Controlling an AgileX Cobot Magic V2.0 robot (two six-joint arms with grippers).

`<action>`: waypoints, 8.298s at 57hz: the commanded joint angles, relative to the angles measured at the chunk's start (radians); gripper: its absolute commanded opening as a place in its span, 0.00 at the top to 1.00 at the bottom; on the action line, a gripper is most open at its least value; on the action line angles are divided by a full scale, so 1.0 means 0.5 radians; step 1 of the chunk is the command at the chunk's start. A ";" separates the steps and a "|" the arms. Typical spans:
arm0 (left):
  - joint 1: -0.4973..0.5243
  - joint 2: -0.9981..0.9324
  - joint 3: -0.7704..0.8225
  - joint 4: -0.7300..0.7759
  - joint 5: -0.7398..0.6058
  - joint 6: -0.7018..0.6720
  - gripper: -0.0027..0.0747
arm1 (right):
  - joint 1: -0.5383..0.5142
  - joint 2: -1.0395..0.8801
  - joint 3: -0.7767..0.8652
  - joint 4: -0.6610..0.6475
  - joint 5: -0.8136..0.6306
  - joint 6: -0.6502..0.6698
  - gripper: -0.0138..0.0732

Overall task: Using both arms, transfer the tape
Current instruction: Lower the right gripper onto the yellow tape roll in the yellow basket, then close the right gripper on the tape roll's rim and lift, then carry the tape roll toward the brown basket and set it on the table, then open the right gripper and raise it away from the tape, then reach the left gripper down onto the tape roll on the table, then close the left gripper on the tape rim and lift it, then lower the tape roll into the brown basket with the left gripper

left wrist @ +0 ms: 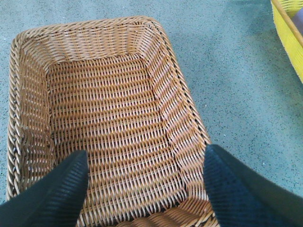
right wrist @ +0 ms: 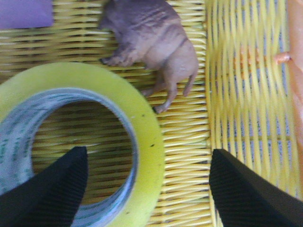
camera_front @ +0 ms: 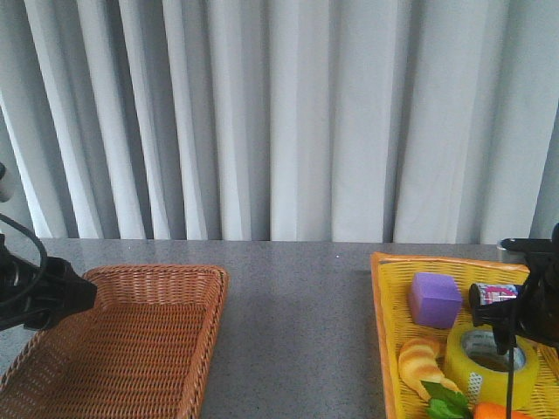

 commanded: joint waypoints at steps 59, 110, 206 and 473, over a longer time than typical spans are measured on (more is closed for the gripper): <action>-0.013 -0.037 -0.063 -0.016 -0.146 0.002 0.31 | -0.022 -0.146 -0.113 0.031 -0.115 -0.148 0.85; -0.013 -0.037 -0.059 0.021 -0.115 0.004 0.31 | 0.938 0.079 -0.712 0.221 -0.007 -0.519 0.85; -0.021 -0.037 -0.059 0.019 -0.132 0.004 0.31 | 0.564 -0.285 -1.241 -0.164 0.157 -0.256 0.55; -0.041 1.173 -0.805 0.648 0.054 -0.272 0.97 | 0.164 -0.445 -1.241 0.342 0.299 -0.395 0.85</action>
